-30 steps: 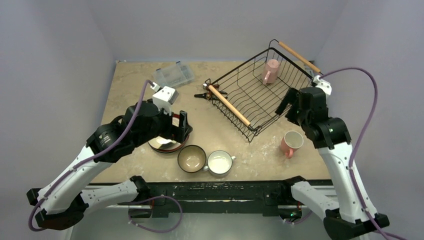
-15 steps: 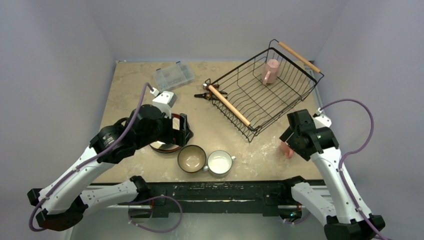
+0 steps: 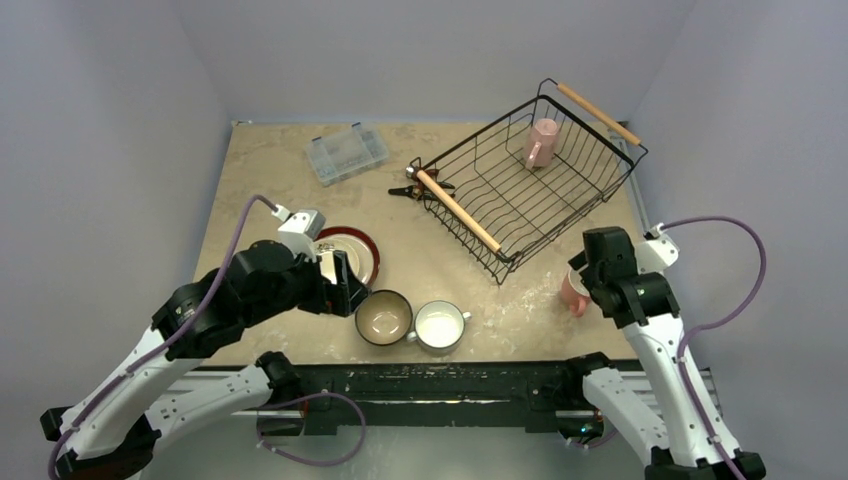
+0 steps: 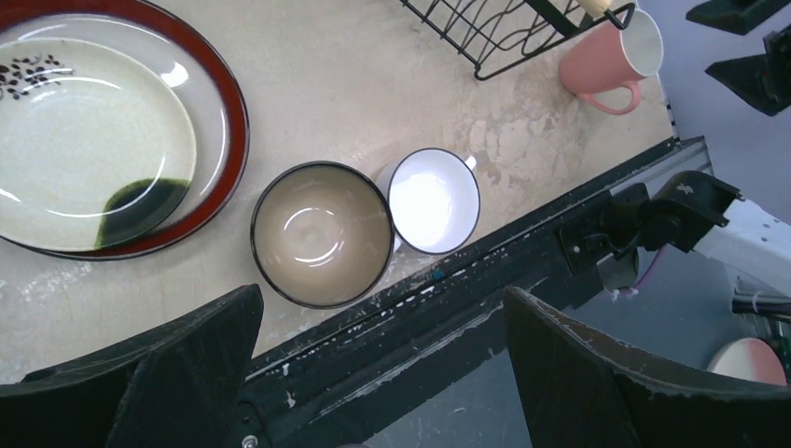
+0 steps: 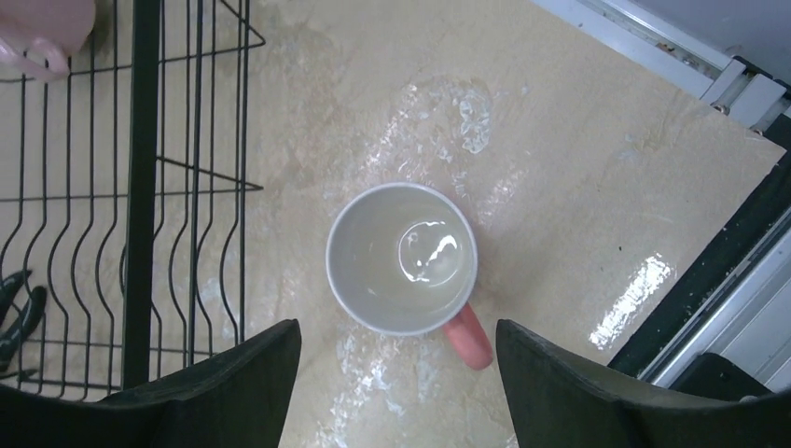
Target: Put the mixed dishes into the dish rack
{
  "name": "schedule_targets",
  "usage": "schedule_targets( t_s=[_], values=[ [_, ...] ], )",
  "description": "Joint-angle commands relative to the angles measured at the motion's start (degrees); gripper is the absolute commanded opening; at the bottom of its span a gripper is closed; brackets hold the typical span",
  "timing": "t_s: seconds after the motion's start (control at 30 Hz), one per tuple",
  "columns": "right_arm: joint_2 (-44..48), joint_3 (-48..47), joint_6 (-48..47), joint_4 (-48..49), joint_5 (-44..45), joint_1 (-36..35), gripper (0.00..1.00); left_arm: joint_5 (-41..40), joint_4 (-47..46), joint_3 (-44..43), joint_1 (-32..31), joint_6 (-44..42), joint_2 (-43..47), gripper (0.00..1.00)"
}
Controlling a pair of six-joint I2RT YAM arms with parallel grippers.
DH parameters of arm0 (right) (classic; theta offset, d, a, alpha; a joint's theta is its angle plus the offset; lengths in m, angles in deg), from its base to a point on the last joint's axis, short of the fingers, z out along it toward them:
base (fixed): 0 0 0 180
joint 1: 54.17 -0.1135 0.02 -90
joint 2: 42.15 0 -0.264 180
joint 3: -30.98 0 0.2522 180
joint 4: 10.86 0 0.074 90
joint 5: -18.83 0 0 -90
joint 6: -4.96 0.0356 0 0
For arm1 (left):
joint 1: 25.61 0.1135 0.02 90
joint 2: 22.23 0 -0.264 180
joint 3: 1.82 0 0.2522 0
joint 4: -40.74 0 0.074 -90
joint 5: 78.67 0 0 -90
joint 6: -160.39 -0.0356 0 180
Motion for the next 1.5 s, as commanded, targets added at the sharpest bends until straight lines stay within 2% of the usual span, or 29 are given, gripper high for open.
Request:
schedule_targets(
  t_s=[0.0, 0.1, 0.23, 0.33, 0.6, 0.83, 0.93, 1.03, 1.2, 1.47],
  values=[
    [-2.3, 3.5, 2.2, 7.6, 4.4, 3.8, 0.75, 5.8, -2.2, 2.4, -0.2, 3.1, 2.2, 0.99],
    [-4.0, 6.0, 0.3, 11.4, 1.9, 9.5, 0.75, 7.3, -3.0, 3.1, -0.2, 3.3, 3.2, 0.99],
    [-5.2, 7.7, -1.4, 14.9, 0.7, 12.8, 0.74, 7.1, -2.8, 2.3, -0.2, 2.9, 3.4, 0.99],
    [-6.8, 9.8, -2.6, 17.6, -2.6, 15.4, 0.72, 8.0, -4.0, 2.5, -0.2, 2.1, 3.2, 0.94],
    [-9.4, 13.1, -5.2, 23.6, -3.4, 15.7, 0.55, 11.5, -10.2, 6.3, -0.2, 3.0, 3.0, 0.9],
    [-11.6, 12.1, -7.3, 22.9, -0.6, 15.5, 0.27, 11.5, -10.7, 6.3, -0.2, 3.3, 2.1, 0.89],
    [-12.7, 12.0, -7.5, 23.2, -0.9, 15.6, 0.18, 11.2, -10.3, 6.2, -0.2, 3.5, 1.8, 0.89],
    [-13.1, 11.4, -8.0, 22.8, -0.9, 15.6, 0.01, 11.1, -10.3, 6.3, -0.2, 3.7, 1.5, 0.89],
    [-10.2, 5.5, -9.0, 17.8, -0.3, 15.3, 0.0, 12.6, -11.9, 5.6, -0.2, 4.4, -0.3, 0.89],
    [-6.1, -11.4, -16.3, 7.9, 5.7, 15.3, 0.0, 16.4, -15.3, 4.6, -0.2, 6.5, -2.9, 0.88]
  ],
)
